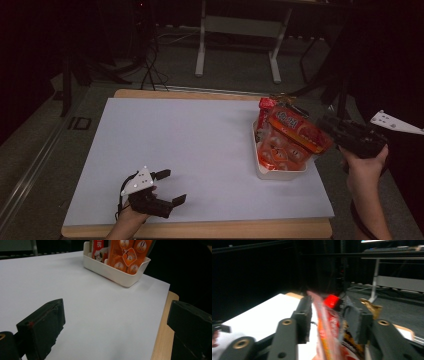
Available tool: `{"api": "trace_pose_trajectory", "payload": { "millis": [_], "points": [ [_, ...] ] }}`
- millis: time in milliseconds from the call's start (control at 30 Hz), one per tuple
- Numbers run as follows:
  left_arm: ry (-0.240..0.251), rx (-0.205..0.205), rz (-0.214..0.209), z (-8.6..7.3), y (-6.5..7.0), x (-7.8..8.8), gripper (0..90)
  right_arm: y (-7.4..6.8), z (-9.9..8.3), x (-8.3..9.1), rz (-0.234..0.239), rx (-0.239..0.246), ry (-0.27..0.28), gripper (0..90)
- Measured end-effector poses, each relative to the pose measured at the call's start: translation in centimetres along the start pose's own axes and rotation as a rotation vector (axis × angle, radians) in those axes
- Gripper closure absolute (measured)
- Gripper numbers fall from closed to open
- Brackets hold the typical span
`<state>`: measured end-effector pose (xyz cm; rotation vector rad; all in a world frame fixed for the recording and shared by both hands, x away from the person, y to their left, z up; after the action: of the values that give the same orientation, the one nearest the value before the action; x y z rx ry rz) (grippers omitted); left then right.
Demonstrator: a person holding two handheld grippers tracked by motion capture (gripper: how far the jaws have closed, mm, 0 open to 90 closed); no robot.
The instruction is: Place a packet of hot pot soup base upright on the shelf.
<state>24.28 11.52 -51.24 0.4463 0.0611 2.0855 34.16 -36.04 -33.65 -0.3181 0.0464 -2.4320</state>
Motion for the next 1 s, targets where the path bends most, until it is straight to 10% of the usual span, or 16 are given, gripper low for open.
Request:
{"api": "trace_pose_trajectory", "payload": {
  "millis": [500,1000],
  "points": [
    [0.001,0.002,0.003,-0.2,-0.1,0.2,2.2,-6.2,-1.4,-2.6,0.180,0.015,-0.050,19.9],
    [0.001,-0.004,0.004,-0.2,0.0,0.2,2.2,-9.1,-6.1,-4.7,0.248,0.027,-0.107,15.0]
  ]
}}
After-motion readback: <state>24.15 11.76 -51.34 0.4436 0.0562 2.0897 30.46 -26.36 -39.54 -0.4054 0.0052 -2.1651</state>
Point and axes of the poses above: each handheld gripper's, and its own axes: x roughly backward along the jaws, z roughly out of its top, y roughly to its right, the point moved 4 cm from there along -x, roughly forward along the jaws, and after that the axes turned 3 degrees about -z, right-handed, at the moved point
